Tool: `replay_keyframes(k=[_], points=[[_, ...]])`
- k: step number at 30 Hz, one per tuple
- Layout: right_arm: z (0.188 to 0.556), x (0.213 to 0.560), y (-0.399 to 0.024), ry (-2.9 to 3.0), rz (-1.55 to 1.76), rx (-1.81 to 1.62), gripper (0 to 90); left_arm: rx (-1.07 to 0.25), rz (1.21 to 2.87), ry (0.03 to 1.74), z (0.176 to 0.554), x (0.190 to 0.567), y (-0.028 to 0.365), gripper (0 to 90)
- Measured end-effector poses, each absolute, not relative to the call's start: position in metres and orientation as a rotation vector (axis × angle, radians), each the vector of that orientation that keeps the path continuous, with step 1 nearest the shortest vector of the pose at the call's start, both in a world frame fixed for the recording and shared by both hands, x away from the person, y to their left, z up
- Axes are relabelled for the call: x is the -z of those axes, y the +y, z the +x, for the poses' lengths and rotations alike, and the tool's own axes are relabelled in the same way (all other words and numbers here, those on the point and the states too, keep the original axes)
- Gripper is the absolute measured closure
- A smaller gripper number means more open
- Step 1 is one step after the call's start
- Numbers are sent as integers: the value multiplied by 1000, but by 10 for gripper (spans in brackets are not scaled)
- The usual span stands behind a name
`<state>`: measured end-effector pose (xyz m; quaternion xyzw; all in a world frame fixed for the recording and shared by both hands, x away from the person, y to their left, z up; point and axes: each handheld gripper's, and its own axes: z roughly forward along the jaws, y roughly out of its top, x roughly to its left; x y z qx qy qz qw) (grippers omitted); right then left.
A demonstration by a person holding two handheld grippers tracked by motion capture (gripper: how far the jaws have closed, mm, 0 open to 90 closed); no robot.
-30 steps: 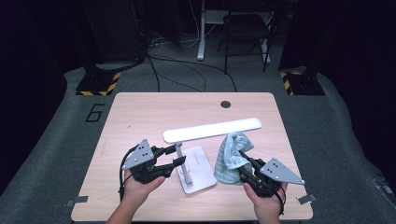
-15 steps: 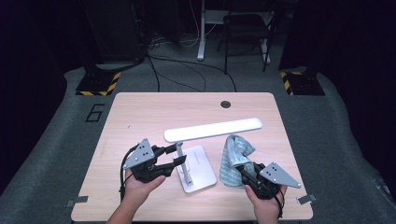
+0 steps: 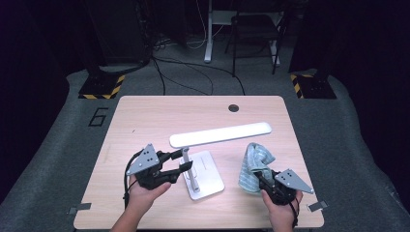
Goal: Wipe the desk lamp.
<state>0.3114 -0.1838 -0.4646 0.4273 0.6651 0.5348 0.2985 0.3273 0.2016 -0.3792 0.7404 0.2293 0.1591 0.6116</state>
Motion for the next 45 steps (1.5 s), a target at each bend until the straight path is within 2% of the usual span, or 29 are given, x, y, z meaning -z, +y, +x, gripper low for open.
replay_keyframes(k=[7, 29, 33, 40, 45], points=[[316, 478, -196, 1754, 1241, -1420, 681, -342, 1725, 523, 327, 386, 204, 464], [328, 507, -207, 1831, 1384, -1192, 628, -292, 1757, 530, 325, 413, 212, 424], [330, 511, -209, 1842, 1427, -1157, 594, -301, 1763, 530, 326, 414, 212, 419], [330, 511, -210, 1792, 1454, -1135, 448, -307, 1774, 538, 325, 417, 211, 407], [329, 509, -210, 1758, 1457, -1143, 421, -307, 1770, 534, 325, 418, 212, 387]])
